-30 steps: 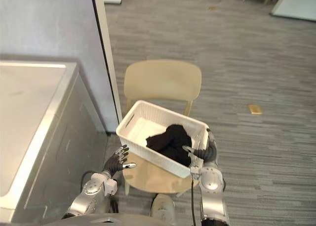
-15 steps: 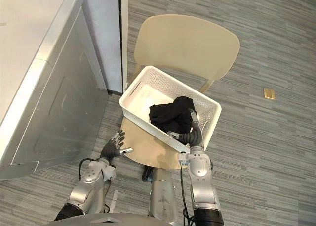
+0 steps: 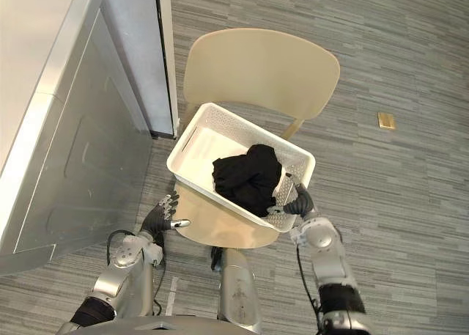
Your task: Pick up the laundry basket with both hands and put the clothes into the washing machine.
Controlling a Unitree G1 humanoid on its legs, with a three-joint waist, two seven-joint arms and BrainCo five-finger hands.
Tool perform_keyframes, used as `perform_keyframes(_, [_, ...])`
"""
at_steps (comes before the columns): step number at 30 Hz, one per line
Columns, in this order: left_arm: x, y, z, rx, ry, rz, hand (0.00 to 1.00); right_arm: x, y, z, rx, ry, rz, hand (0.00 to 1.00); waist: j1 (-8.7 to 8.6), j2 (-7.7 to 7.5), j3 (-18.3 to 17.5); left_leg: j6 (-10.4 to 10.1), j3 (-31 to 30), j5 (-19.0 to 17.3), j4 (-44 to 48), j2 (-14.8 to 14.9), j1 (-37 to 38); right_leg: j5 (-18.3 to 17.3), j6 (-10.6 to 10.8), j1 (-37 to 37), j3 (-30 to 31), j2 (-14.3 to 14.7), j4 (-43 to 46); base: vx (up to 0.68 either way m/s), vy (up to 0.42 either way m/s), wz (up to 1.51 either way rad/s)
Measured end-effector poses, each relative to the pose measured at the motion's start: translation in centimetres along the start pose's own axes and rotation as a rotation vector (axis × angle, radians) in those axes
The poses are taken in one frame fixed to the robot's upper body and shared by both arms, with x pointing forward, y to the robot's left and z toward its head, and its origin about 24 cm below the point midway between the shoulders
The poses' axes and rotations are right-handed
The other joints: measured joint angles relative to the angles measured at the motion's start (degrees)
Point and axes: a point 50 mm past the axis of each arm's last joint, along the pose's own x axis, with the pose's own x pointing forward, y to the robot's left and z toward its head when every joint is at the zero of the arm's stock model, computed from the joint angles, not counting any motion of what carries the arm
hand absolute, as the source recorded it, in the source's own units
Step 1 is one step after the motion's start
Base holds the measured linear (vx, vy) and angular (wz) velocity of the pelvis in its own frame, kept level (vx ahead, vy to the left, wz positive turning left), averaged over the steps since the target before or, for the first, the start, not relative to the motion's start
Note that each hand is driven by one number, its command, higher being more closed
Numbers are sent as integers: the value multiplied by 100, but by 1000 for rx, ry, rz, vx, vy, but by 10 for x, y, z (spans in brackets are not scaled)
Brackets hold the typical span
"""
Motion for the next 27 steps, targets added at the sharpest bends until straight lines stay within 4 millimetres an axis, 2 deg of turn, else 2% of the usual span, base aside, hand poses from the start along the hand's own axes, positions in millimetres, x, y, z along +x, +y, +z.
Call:
perform_keyframes(3, [1,0,1,-3,-4,-2,0,24,-16,14,-38,3,-38,0,19,14,288,32,13,36,0,-17,-80,141,-5,-7,18,0,-191,-125,33,-2])
perform_keyframes(8, [5,-10,7,-2,-24,-45,0,42,-30,34,-33,-17,-95,0,155,66,571,78,-39,184,-1,-18,-440,447,-27,-134,-96,15,-517,-94,21,8])
perform_keyframes(10, [7,-11,14,-14,-51,-50,0,46,-28,37,-30,-15,-84,0,252,68,574,85,-42,222,-3,-19,-603,518,-42,-256,-123,12,-578,-43,19,5])
perform_keyframes(15, [14,-18,30,-31,-113,-56,0,55,-5,60,-15,-66,-25,0,308,98,663,63,-139,337,-79,-36,-751,573,-83,-301,-292,-5,-672,4,0,12])
perform_keyframes(19, [17,-23,49,-61,-191,-38,0,64,-4,85,15,-124,-29,0,367,102,715,81,-181,397,-112,-33,-930,584,-85,-464,-354,0,-653,28,-26,6])
perform_keyframes(23, [19,-20,61,-105,-242,-4,0,70,-5,100,36,-146,-22,0,379,110,727,55,-258,409,-125,-31,-1109,576,-94,-597,-462,-2,-635,28,-31,8])
perform_keyframes(24, [20,-21,66,-115,-259,-5,0,72,-5,104,42,-150,-17,100,396,125,735,44,-281,422,-124,-30,-1192,576,-97,-667,-481,0,-621,29,-36,10])
perform_keyframes(27, [22,-20,71,-120,-275,3,0,77,-1,112,75,-153,5,100,394,159,771,37,-332,423,-129,-28,-1257,553,-121,-688,-574,4,-620,30,-33,10])
